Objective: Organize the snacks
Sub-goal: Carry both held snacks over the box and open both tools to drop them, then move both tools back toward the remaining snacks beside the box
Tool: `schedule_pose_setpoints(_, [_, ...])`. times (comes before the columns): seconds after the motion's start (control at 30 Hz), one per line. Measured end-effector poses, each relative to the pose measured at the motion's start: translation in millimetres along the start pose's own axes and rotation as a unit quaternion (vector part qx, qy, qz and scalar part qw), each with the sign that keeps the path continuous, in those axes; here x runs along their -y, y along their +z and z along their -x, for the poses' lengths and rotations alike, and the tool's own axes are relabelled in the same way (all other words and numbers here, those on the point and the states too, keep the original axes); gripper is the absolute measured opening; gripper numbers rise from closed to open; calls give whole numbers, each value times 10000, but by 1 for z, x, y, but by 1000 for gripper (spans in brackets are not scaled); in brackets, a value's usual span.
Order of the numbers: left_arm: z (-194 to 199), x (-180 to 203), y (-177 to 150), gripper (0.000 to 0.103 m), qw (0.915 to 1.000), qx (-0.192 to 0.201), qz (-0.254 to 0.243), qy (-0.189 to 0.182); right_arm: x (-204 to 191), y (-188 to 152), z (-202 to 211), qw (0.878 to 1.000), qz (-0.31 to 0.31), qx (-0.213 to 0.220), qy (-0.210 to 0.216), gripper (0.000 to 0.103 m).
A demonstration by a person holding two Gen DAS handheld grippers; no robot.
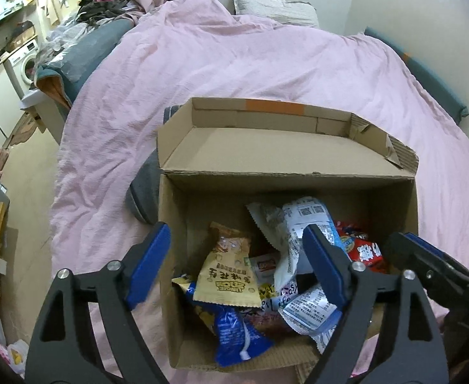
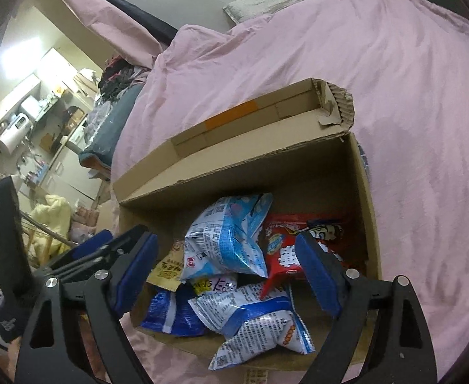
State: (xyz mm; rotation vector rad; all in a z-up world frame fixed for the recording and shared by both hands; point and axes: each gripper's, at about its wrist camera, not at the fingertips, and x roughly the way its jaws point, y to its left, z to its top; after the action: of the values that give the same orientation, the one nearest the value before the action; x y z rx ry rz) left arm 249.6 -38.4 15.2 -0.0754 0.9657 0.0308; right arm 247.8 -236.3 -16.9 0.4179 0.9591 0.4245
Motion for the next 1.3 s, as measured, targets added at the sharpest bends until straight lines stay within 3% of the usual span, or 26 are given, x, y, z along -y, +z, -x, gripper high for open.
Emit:
schedule_pose_setpoints(0.13, [9, 0, 0, 82, 9999, 95, -59, 79, -4, 0, 6, 9999, 108, 77, -106, 92])
schedule_pose_setpoints(0.23, [17, 0, -2, 82, 9997, 191, -125, 127, -7, 1, 12, 9997, 138, 169, -133, 100])
schedule_pose_setpoints(0.7, [48, -6, -20, 83, 9992, 315, -81, 211, -9, -7, 51, 9983, 76, 562, -168, 103])
schedule_pose_setpoints(0.77, [52, -7, -22, 93, 9991, 345, -63, 240, -10, -10, 55, 9980, 86, 593, -180, 103])
schedule_pose_setpoints(0.97, [68, -12, -33, 101, 9988, 468, 11, 153, -16, -18, 67, 9976, 190, 662, -111, 103])
schedule_pose_setpoints(1.3, [85, -24, -65, 102, 9985, 554, 16, 1, -31, -36, 75, 9968, 428, 666, -117, 103])
